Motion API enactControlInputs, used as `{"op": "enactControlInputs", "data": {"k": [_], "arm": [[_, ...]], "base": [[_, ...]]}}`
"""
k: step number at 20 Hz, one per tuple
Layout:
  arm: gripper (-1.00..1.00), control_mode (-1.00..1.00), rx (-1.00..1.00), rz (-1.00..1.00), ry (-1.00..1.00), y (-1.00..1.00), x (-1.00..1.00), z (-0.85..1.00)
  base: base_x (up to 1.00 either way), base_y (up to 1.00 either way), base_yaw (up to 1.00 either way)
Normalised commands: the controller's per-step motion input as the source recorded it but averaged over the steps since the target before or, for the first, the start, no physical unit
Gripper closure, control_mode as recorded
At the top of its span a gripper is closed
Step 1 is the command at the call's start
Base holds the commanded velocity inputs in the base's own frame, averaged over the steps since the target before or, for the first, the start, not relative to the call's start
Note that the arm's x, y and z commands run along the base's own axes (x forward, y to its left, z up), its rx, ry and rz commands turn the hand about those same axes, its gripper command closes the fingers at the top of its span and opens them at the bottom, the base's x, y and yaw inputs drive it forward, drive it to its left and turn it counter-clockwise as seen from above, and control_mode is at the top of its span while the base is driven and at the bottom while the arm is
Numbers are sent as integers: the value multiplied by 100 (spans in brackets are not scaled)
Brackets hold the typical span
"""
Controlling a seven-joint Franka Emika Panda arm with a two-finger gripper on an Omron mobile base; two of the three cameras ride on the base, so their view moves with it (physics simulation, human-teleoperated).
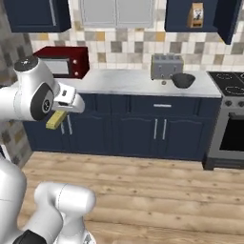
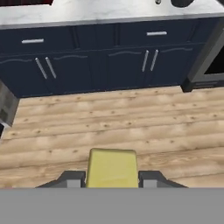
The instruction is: Pick the egg and butter from the fridge and place them by the bowl for mixing.
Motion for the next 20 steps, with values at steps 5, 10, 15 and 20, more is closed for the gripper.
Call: {"op": "enactControlInputs", "data": {"k": [5, 10, 15, 20], "arm": [[100, 100, 0, 0, 0, 0, 0, 0], [100, 100, 0, 0, 0, 0, 0, 0], [100, 100, 0, 0, 0, 0, 0, 0], [100, 100, 0, 0, 0, 0, 0, 0]], "base": [[72, -7, -13], [89, -12, 0], [91, -22, 1], [59, -25, -17]]}}
